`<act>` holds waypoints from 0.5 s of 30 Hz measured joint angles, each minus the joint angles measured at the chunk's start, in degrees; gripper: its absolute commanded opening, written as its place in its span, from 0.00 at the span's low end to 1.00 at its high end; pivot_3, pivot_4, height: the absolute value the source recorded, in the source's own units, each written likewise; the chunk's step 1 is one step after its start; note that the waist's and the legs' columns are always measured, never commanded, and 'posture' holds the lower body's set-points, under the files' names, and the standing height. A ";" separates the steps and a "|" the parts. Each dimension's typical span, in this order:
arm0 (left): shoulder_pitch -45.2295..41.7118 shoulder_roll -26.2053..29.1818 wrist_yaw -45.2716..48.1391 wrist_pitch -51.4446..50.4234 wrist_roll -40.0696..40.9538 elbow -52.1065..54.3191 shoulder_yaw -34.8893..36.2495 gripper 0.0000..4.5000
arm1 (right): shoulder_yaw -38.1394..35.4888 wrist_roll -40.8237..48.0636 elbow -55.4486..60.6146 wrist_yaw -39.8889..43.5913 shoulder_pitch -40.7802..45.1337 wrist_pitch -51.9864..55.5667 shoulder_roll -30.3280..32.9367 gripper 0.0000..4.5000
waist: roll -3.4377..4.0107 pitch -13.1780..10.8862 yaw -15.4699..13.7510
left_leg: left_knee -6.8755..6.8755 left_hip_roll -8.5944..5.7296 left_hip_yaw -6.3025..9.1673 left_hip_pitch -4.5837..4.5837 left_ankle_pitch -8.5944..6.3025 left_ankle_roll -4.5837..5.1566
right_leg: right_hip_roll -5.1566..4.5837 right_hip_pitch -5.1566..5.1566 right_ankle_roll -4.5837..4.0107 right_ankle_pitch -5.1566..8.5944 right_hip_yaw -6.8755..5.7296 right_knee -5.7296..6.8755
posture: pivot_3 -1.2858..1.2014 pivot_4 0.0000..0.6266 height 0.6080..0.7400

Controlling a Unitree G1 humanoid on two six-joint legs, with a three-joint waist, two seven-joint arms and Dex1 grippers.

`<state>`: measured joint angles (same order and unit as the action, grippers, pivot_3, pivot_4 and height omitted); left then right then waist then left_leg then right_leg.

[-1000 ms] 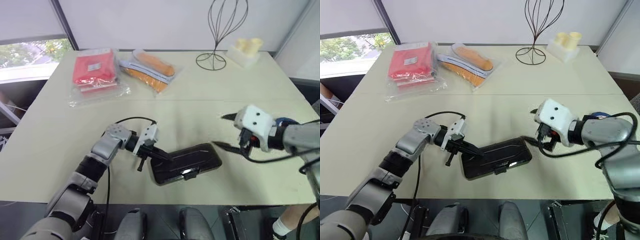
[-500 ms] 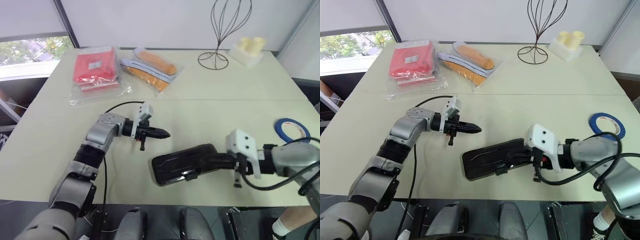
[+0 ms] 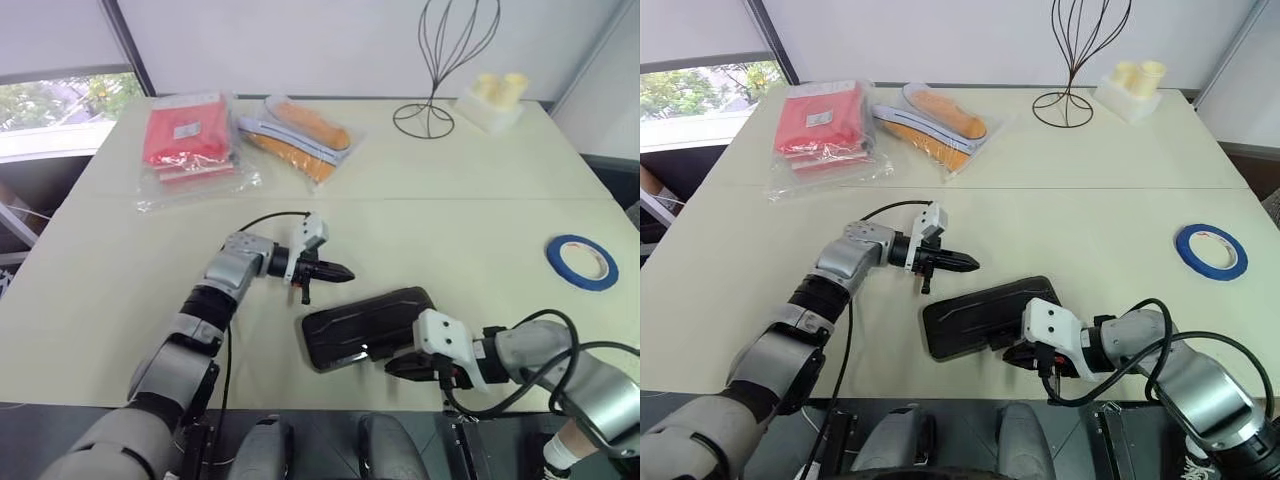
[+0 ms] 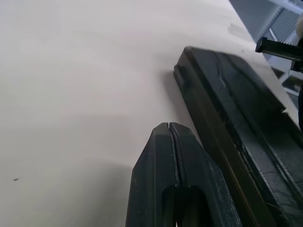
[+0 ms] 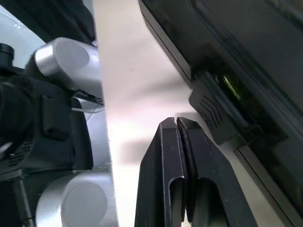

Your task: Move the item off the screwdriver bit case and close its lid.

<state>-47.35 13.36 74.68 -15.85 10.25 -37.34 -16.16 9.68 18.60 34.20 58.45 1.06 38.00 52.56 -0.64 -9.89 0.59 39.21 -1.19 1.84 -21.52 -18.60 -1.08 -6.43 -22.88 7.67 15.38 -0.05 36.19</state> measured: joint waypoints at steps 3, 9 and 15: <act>0.00 -1.37 0.06 0.68 -0.93 -0.86 -0.96 0.00 | 1.20 -1.14 -1.87 -1.30 0.84 -1.23 -0.98 0.01 | -0.01 -0.01 -0.02 | 0.01 0.00 0.00 -0.01 0.00 0.00 | 0.00 0.00 0.00 0.00 0.00 -0.01 | 0.52 0.24 1.00; -0.04 -3.94 -0.02 3.72 -2.53 -4.86 -1.10 0.00 | 2.77 -2.71 -4.33 -2.11 2.41 -3.02 -2.38 0.01 | -0.01 0.00 0.01 | 0.01 0.00 -0.01 0.02 0.00 0.00 | 0.00 0.02 0.00 0.00 0.00 0.00 | 0.52 0.24 1.00; -1.80 -5.70 0.39 7.59 -4.29 -9.33 -1.08 0.00 | 3.60 -4.07 -6.37 -2.02 2.52 -6.32 -2.66 0.01 | -0.15 0.11 0.07 | 0.02 0.01 0.00 0.19 0.00 0.00 | 0.00 0.20 0.00 0.00 0.00 -0.01 | 0.52 0.24 1.00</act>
<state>-49.15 7.66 75.07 -8.25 5.96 -46.67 -17.24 13.28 14.53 27.83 56.43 3.58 31.68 49.91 -0.79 -9.78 0.66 39.23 -1.18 1.85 -21.33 -18.60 -1.08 -6.43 -22.68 7.67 15.38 -0.06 36.18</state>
